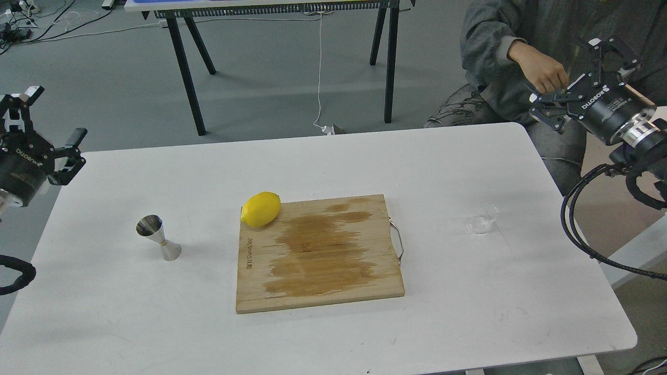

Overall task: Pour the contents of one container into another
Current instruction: 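Move the left gripper down toward the metal jigger cup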

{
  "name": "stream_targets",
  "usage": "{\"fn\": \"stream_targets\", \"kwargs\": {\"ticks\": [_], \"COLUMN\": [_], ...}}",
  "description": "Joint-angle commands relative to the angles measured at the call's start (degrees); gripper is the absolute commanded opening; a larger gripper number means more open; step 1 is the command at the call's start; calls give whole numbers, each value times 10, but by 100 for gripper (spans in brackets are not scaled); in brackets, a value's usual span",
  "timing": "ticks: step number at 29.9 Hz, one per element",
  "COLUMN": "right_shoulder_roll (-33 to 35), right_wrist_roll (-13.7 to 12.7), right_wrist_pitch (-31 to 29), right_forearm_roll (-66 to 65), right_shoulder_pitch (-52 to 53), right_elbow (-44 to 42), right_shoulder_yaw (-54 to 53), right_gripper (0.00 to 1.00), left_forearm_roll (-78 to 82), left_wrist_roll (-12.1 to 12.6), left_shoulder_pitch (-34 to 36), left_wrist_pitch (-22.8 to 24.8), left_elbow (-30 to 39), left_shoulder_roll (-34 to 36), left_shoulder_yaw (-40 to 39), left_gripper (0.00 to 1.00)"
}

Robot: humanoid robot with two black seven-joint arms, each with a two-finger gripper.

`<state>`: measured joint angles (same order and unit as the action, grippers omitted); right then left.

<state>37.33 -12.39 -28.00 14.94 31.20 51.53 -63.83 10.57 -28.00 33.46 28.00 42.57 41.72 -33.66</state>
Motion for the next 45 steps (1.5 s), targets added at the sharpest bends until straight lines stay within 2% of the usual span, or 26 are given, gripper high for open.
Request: {"fn": "stream_targets", "kwargs": {"ticks": [1,8,13,18,27,31,34,38,41,45], "right_shoulder_roll": [-3,-6,-1,1,1,0,0,0,0,-2], "right_wrist_roll": [0,0,0,0,3,4,4,4,4,4], "right_wrist_pitch": [0,0,0,0,0,0,0,0,0,0], "right_forearm_roll": [0,0,0,0,0,0,0,0,0,0], "right_shoulder_pitch": [0,0,-1,-1,-8,-9,-10,-13,-13,-13], "right_elbow": [-1,1,2,1,2,1,0,-1,0,-1], "right_shoulder_yaw": [0,8,5,-2,-2,-2,-2,-2,-2,-2], "right_gripper": [99,99,99,99,99,99,99,99,99,99], "left_forearm_roll": [0,-10,-26,-12,334,480,572,703,769,826], "left_wrist_roll": [0,0,0,0,0,0,0,0,0,0], "left_shoulder_pitch": [-1,3,2,42,141,148,142,110,58,-28], "left_wrist_pitch": [0,0,0,0,0,-1,-83,-200,-334,-525], "left_elbow": [4,-8,-107,-112,-94,2,104,204,249,255], "left_shoulder_roll": [7,29,13,-2,-2,9,50,94,127,158], "left_shoulder_yaw": [-3,-7,-21,-14,-15,-14,-11,-12,-17,-17], "left_gripper": [99,99,99,99,99,99,99,99,99,99]}}
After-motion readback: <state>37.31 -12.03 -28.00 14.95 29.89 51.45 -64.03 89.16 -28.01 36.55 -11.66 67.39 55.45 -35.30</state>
